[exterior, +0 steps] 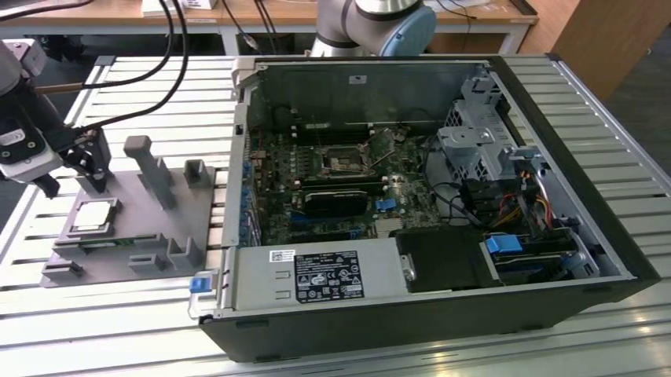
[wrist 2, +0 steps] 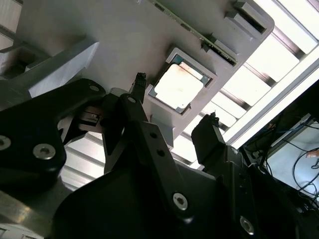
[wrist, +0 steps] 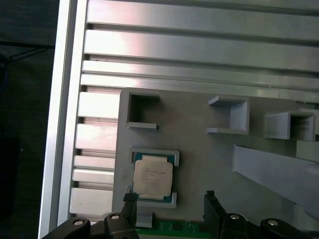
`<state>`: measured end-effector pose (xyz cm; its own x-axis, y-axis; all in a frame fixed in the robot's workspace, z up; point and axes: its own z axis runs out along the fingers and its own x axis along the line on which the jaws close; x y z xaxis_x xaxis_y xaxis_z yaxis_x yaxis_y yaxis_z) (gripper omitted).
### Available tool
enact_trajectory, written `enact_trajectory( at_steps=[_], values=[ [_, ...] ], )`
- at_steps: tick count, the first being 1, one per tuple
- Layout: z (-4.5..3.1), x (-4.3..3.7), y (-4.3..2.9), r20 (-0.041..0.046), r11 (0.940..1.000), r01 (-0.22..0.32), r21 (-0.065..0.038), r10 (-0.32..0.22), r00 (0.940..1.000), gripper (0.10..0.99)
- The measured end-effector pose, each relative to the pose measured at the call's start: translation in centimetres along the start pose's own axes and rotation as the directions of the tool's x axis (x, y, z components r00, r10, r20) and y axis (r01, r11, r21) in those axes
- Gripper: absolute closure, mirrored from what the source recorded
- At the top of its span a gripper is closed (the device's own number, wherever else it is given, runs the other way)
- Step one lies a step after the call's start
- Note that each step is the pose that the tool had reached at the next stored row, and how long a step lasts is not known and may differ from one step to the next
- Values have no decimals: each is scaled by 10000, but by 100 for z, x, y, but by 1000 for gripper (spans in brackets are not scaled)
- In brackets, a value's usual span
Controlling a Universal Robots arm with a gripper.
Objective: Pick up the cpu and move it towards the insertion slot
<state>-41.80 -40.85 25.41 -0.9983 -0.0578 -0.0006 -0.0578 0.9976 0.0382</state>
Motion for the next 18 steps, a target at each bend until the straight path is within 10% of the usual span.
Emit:
enact_trajectory(
  at_steps=[18],
  values=[
    [164,6,-6,0,10000,0,0,0,10000,439]
  ],
)
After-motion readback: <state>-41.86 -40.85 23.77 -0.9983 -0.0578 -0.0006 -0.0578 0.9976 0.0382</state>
